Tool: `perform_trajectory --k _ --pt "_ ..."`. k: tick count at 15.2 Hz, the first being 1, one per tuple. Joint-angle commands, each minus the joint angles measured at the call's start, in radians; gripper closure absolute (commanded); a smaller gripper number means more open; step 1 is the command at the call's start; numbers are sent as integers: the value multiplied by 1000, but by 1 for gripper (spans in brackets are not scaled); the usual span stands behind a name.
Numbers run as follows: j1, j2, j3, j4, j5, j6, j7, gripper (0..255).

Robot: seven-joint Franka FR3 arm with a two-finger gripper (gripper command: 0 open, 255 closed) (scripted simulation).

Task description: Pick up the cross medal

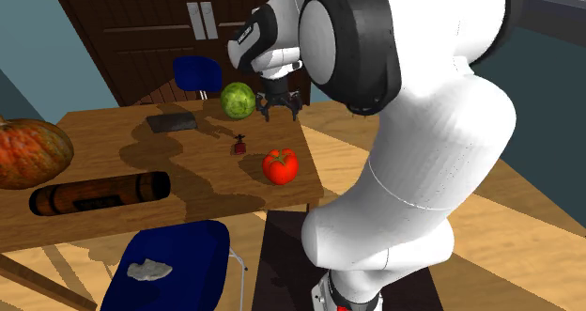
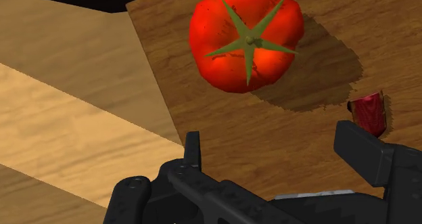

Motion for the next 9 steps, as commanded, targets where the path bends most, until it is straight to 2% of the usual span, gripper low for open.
perform_trajectory --k 1,9 --pt "9 87 18 46 -30 28 46 0" --pt "92 408 39 284 -154 55 207 0"
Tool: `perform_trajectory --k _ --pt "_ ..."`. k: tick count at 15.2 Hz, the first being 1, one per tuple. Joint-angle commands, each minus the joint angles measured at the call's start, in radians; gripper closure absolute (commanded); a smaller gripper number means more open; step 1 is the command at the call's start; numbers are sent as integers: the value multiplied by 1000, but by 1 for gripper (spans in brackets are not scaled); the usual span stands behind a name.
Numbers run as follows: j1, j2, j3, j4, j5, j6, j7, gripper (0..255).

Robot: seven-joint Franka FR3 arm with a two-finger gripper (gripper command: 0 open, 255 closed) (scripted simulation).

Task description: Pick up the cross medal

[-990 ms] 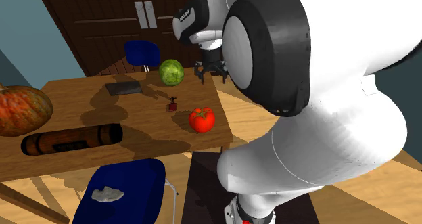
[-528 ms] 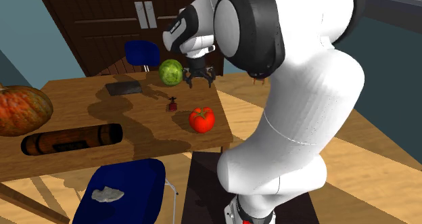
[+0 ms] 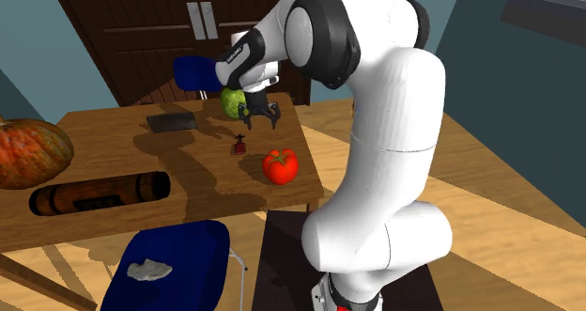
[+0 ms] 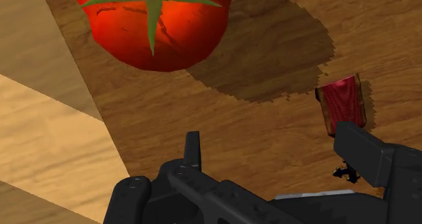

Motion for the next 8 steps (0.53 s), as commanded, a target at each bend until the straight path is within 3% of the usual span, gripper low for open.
perform_trajectory --k 1,8 --pt "32 92 -1 89 -33 -12 42 0" --pt "147 380 -31 390 -107 -59 118 0"
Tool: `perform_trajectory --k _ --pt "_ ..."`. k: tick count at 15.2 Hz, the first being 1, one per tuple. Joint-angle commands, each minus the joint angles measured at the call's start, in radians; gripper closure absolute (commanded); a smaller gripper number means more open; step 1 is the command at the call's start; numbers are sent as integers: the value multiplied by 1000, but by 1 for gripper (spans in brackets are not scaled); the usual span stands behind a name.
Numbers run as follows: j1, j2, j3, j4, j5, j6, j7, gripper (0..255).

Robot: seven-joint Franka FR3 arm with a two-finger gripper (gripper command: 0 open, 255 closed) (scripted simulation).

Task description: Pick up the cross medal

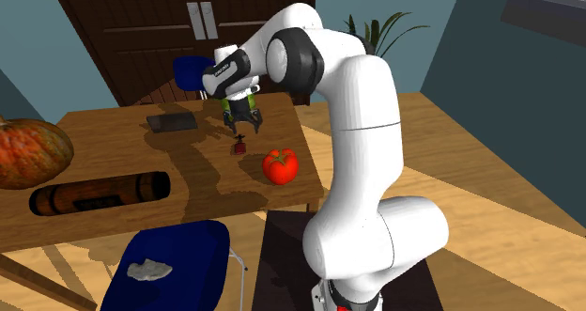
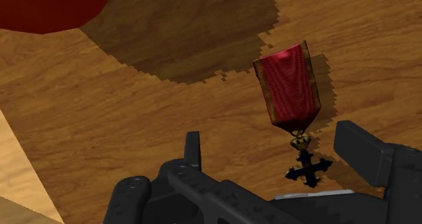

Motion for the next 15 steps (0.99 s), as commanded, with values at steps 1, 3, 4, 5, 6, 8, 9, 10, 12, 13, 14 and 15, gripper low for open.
perform_trajectory --k 1,3,4,5,6,8,9,10,12,13,14,15 --pt "34 87 -10 100 -17 -21 14 0" --pt "69 174 -20 209 -28 -48 22 0" --pt "71 181 -23 208 -30 -40 23 0" --pt "72 189 -25 207 -32 -31 25 0" --pt "73 196 -26 206 -34 -23 26 0" --pt "75 212 -30 205 -39 -6 28 0" --pt "76 220 -32 205 -41 1 29 0" --pt "77 229 -34 206 -43 9 30 0" --pt "78 234 -35 206 -44 14 31 0" --pt "78 234 -35 206 -44 14 31 0" --pt "78 234 -35 206 -45 14 31 255" --pt "78 234 -35 207 -44 13 31 255"
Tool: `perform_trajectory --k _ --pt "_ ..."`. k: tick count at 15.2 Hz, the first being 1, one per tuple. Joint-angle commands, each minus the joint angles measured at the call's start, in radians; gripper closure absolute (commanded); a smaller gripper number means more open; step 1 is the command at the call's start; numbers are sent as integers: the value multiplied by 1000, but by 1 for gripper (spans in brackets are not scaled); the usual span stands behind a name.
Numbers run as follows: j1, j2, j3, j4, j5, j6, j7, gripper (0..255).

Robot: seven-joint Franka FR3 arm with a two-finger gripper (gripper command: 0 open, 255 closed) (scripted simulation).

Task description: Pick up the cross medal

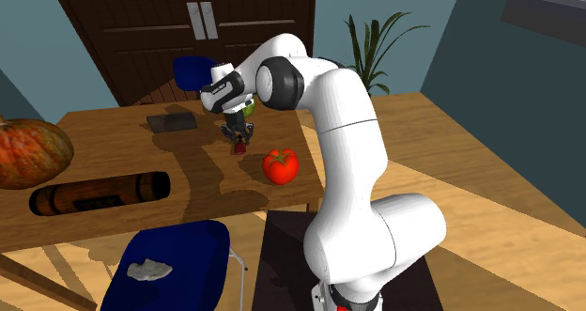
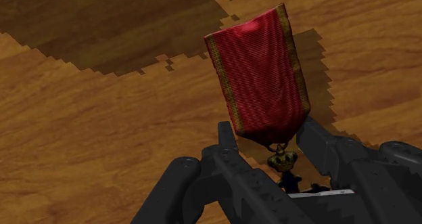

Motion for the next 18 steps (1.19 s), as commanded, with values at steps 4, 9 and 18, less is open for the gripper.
perform_trajectory --k 4,9,18 --pt "0 1 0 0 0 0 0 255" --pt "-1 -8 2 -2 2 -7 -1 255" --pt "-11 -78 19 6 22 -82 -11 255"
